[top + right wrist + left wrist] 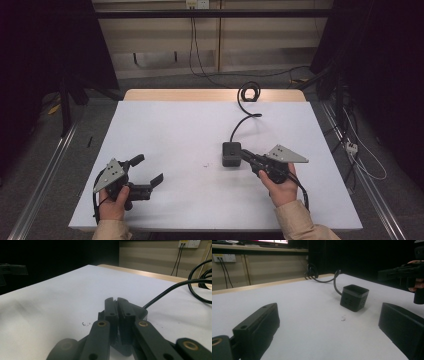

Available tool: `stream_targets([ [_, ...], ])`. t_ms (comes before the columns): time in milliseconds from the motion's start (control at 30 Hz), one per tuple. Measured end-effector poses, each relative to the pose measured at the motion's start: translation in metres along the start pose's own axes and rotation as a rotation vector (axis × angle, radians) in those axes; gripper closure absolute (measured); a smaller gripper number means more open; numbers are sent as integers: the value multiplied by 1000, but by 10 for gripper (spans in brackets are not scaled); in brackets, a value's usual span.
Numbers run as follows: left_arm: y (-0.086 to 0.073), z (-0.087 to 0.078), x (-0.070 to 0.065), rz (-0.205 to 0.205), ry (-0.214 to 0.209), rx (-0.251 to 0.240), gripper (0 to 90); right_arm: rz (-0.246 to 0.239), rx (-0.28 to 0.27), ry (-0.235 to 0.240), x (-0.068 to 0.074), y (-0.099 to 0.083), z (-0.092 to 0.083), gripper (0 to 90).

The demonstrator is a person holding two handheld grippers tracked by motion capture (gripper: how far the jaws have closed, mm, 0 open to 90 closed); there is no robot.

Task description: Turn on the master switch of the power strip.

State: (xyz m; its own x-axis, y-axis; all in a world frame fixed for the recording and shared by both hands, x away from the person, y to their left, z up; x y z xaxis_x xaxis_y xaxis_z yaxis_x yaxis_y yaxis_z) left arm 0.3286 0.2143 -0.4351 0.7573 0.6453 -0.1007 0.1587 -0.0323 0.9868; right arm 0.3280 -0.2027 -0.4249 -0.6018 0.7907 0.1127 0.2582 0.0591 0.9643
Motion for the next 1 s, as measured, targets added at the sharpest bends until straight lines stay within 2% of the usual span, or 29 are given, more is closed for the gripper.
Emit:
stream_targets([
  [433,0,0,0,-1,-2,-1,30,11,3,6,-1,1,6,891],
  [1000,0,0,1,-2,-3,-3,31,3,18,22,2,1,15,900],
])
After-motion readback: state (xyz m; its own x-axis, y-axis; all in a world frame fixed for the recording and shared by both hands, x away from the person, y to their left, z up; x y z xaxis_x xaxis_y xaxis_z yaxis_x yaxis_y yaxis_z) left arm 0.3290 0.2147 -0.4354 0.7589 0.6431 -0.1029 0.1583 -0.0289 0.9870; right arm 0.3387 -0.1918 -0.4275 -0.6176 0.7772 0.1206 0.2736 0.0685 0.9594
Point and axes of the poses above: each handheld gripper's, and its own axes: z roughly forward along the jaws, y roughly out of its top, x roughly to its left, the point moved 1 cm from there along z, roughly forward along the jaws, and after that the axes turned 2 degrees about -x, right-handed, at the moved point
